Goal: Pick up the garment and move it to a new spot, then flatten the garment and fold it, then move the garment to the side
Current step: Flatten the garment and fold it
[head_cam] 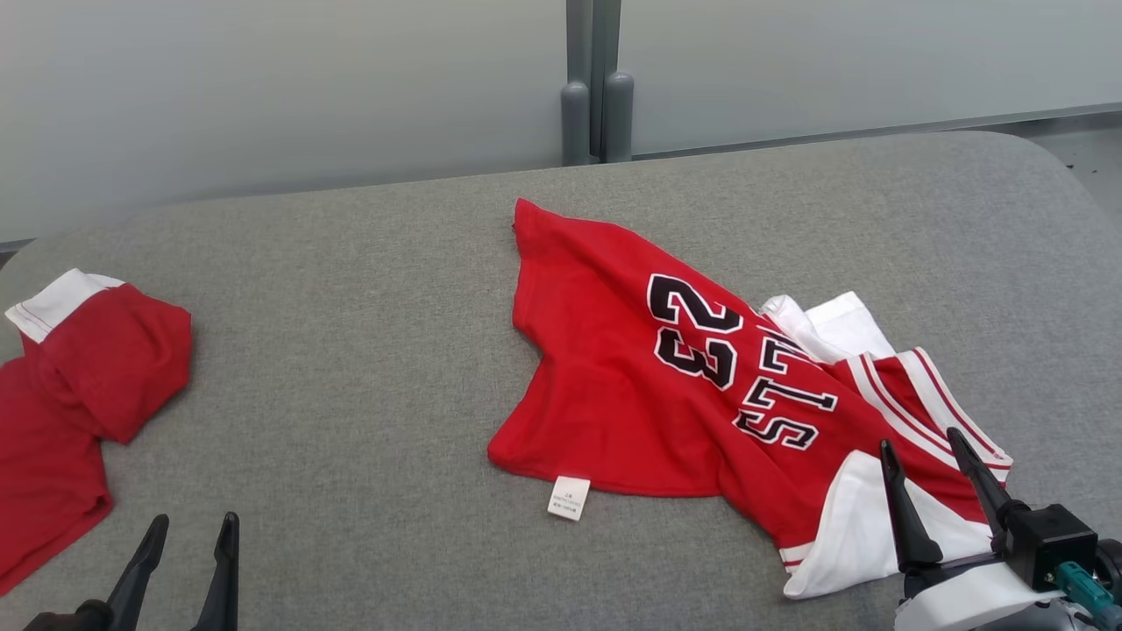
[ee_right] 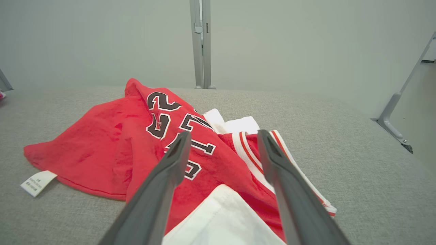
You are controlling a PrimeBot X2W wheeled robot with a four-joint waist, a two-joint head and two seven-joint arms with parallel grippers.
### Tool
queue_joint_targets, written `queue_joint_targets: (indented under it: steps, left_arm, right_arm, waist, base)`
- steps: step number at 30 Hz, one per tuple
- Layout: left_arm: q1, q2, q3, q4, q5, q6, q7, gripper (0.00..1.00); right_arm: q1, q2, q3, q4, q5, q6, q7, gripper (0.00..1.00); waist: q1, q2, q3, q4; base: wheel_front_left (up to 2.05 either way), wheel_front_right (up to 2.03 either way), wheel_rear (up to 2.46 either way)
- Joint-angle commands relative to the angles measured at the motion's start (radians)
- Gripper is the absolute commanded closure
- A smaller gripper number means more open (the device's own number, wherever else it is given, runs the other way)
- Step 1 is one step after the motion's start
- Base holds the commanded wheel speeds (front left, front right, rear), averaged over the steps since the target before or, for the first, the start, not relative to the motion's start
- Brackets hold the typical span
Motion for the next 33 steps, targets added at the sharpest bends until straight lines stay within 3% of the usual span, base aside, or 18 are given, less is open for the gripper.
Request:
queue_joint_targets:
  steps: [1, 14, 18, 23, 25, 28, 33]
  left_arm:
    - [0.012, -0.005, 0.004, 0.003, 0.006, -0.004, -0.002, 0.00]
    - [0.018, -0.035, 0.026, 0.013, 0.023, -0.024, -0.002, 0.00]
    - [0.016, -0.041, 0.013, 0.014, -0.041, -0.028, 0.026, 0.00]
    - [-0.025, 0.011, -0.020, -0.051, -0.105, -0.033, 0.180, 0.00]
    - [-0.045, 0.036, -0.032, -0.095, -0.097, -0.009, 0.260, 0.00]
    - [-0.081, 0.024, -0.067, -0.171, -0.102, 0.043, 0.384, 0.00]
    - [-0.133, -0.002, -0.154, -0.259, -0.091, 0.084, 0.537, 0.00]
  right_arm:
    - [0.006, 0.004, 0.000, -0.005, 0.003, 0.000, -0.003, 0.00]
    - [0.008, 0.002, -0.001, -0.004, 0.006, 0.000, -0.003, 0.00]
    - [-0.014, -0.026, -0.017, 0.014, 0.013, 0.000, -0.003, 0.00]
    - [-0.073, -0.159, 0.053, 0.061, 0.034, 0.000, 0.134, 0.00]
    - [-0.104, -0.217, 0.105, 0.040, 0.062, 0.000, 0.225, 0.00]
    - [-0.156, -0.297, 0.191, 0.015, 0.112, 0.000, 0.351, 0.00]
    - [-0.196, -0.385, 0.325, -0.005, 0.202, -0.001, 0.493, 0.00]
  waist:
    - [0.0000, 0.0026, 0.000, -0.004]
    - [0.0000, 0.0026, -0.005, -0.017]
    - [0.0000, 0.0026, 0.004, -0.022]
    - [0.0000, 0.0026, 0.051, -0.031]
    - [0.0000, 0.0026, 0.082, -0.038]
    - [0.0000, 0.0026, 0.129, -0.048]
    - [0.0000, 0.0026, 0.179, -0.053]
  base:
    - [0.00, 0.00, 0.00]
    - [0.00, 0.00, 0.00]
    - [0.00, 0.00, 0.00]
    - [0.00, 0.00, 0.00]
    - [0.00, 0.00, 0.00]
    - [0.00, 0.00, 0.00]
    - [0.00, 0.00, 0.00]
